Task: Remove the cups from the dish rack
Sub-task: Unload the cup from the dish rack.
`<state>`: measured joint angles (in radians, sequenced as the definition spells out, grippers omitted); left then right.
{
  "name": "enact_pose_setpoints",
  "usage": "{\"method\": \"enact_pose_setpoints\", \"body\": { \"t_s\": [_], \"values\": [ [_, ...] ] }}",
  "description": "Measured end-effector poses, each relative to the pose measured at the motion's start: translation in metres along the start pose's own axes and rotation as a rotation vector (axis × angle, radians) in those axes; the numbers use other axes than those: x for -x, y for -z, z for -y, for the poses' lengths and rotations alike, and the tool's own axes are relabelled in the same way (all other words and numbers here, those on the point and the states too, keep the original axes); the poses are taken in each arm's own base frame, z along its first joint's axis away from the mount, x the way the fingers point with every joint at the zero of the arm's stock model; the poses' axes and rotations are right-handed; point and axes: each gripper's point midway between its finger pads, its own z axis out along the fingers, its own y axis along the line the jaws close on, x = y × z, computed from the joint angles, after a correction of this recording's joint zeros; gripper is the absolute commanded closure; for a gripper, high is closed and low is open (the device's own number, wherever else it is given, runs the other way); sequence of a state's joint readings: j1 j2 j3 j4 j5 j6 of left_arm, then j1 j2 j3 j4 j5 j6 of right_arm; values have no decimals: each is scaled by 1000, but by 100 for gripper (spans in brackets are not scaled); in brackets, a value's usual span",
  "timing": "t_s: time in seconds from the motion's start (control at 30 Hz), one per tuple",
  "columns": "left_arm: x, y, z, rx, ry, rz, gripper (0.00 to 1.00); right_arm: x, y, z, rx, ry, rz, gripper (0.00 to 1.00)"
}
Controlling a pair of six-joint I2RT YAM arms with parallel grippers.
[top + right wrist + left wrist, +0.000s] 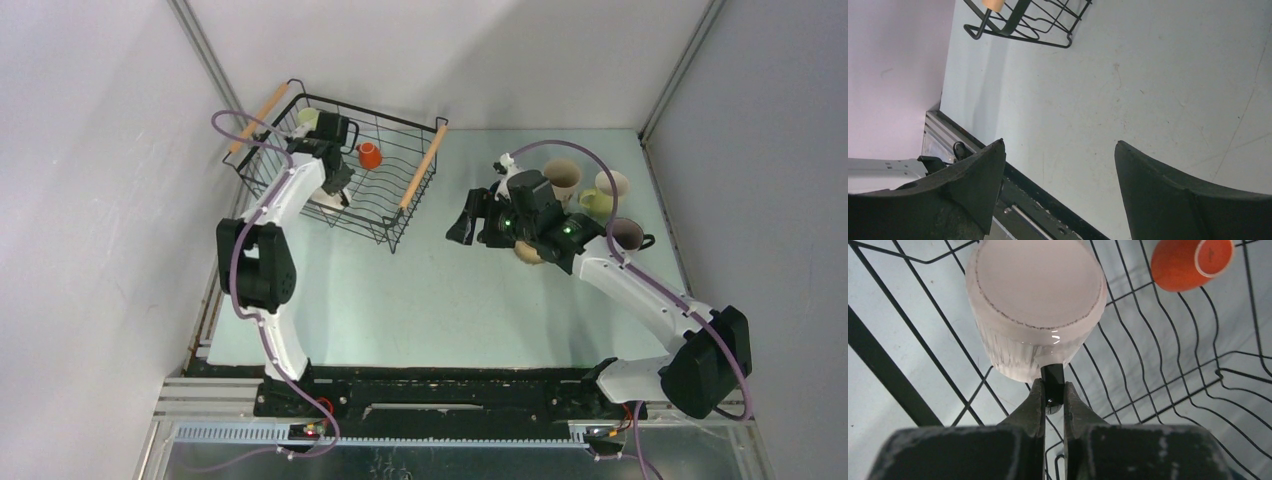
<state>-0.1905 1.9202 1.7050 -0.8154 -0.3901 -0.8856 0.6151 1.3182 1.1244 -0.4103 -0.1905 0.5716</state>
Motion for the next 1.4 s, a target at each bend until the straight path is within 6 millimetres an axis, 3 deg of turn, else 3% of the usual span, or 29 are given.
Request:
{"method": "enact_pose_setpoints", "body": {
  "t_s": [0.3,0.6,1.1,1.23,1.4],
  "values": [
    [1,21,18,-118,21,-34,100,16,-11,-10,37,-14,20,13],
    [-4,36,32,-207,51,-99,100,49,-27,-18,82,-50,62,13],
    [5,61,43,-324,150,-169,100,128,-58,-92,272,-90,136,15],
    [12,73,46,-369,193,-184,100,142,-74,-109,325,-127,129,16],
    [28,88,50,-425,247,-184,100,151,-102,-117,353,-206,98,17]
  ]
}}
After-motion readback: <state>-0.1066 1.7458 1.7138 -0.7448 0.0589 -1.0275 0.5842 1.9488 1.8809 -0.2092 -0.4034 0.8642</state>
